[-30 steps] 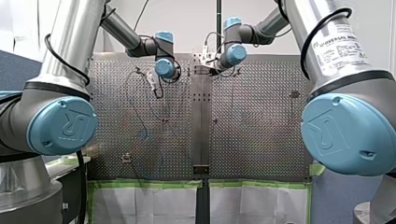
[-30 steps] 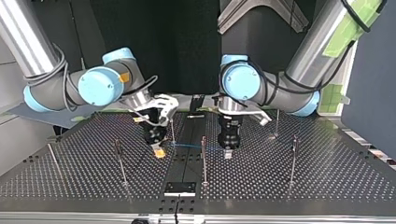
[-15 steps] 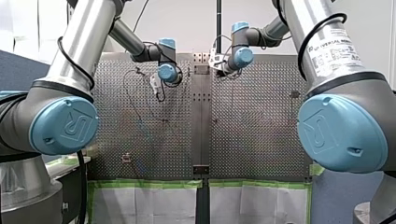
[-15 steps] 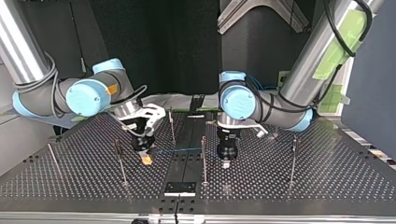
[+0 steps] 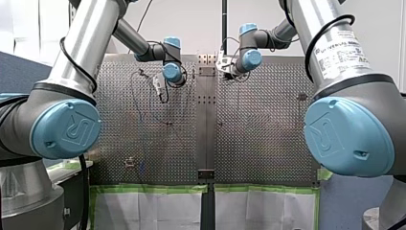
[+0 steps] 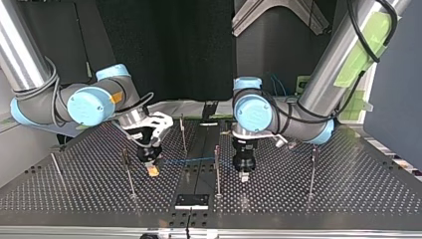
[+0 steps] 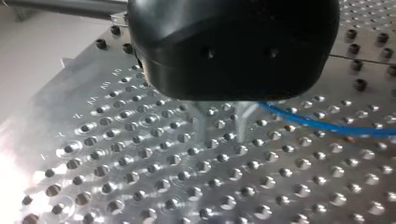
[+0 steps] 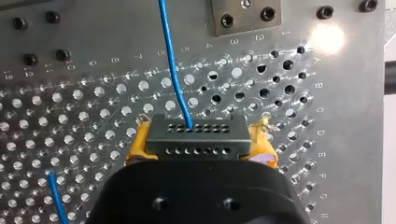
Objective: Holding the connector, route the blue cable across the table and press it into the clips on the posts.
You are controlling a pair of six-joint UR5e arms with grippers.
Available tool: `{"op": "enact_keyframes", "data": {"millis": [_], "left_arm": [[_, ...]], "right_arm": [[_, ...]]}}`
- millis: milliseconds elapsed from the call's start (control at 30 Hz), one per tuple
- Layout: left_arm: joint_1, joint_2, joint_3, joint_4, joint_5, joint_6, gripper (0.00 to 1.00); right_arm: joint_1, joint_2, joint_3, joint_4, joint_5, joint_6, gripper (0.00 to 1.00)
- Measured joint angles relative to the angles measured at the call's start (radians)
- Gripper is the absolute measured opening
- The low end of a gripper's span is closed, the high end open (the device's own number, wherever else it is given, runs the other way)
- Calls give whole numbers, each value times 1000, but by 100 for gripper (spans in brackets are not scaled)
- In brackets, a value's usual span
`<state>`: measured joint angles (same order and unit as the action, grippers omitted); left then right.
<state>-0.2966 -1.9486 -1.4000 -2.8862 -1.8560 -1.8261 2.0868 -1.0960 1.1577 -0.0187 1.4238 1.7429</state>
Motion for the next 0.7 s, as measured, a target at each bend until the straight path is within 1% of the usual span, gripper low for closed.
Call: {"op": "enact_keyframes", "data": {"millis": [33,67,367,500,700], "left_arm": [[0,0,0,-8,-2,2,95],[-1,0,0,-14,-3,6,100],[-3,4,-2,-85,-8,19,100],[-8,30,-24,-122,-20,19,100],[-20,80,-72,-123,-16,15,100]], "right_arm": [[0,0,0,0,0,0,0],[1,0,0,1,0,0,0],[6,0,0,5,0,0,0],[6,0,0,6,0,0,0],[8,-2,0,9,-1,0,0]]}}
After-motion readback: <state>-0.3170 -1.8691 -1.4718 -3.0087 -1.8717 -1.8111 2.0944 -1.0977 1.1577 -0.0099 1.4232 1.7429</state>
